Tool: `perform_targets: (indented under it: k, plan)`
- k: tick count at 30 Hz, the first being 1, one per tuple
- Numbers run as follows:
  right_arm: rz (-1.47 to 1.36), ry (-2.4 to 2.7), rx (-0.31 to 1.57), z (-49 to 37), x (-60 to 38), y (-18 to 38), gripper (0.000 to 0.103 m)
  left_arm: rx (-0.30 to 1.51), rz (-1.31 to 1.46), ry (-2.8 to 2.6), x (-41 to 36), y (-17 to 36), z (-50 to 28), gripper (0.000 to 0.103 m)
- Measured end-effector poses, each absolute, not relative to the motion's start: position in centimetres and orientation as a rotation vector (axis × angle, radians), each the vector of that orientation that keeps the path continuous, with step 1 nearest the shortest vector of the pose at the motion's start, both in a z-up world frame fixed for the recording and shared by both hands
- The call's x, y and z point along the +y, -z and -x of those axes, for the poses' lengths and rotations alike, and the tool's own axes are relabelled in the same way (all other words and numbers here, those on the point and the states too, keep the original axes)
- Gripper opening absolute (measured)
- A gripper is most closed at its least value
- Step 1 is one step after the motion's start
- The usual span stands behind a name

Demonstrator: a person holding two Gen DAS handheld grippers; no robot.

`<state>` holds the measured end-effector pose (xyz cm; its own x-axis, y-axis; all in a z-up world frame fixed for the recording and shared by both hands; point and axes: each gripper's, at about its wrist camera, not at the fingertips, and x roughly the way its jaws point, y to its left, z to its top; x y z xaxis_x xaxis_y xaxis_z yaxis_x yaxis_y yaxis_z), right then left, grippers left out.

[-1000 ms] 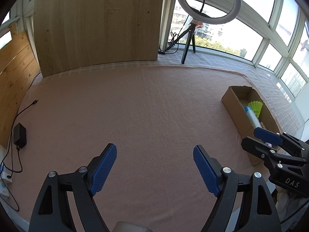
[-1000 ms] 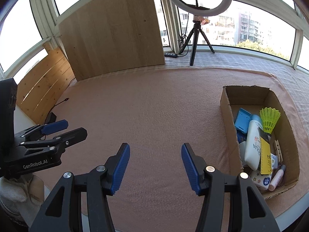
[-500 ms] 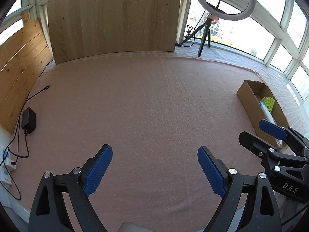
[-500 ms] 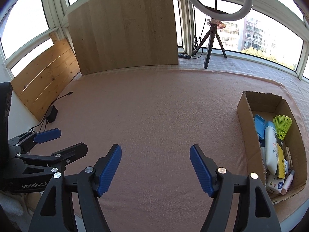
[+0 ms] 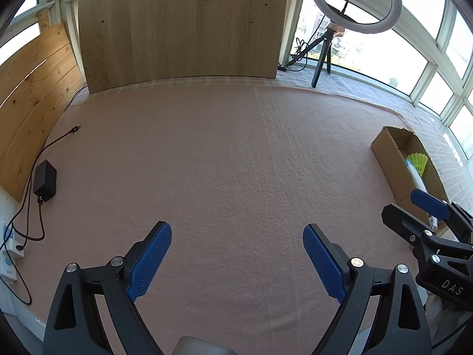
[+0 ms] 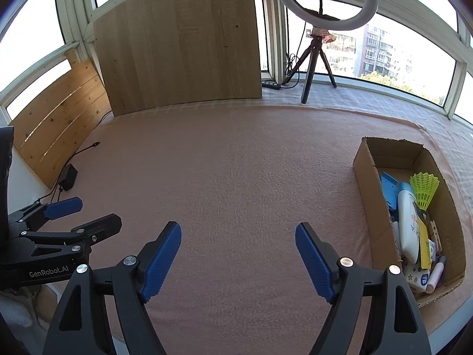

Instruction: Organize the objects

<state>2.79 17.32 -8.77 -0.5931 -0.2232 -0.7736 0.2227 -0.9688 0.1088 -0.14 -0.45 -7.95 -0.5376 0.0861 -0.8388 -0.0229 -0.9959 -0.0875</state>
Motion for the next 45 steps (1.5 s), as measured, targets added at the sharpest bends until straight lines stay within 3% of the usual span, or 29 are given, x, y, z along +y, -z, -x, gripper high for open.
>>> perform_targets:
  k: [45]
  plan:
    - [-1.3, 2.598, -0.04, -3.07, 18.13, 9.3, 0.077, -0.042, 1.448, -2.712, 0.17, 7.71, -0.41, 0.094]
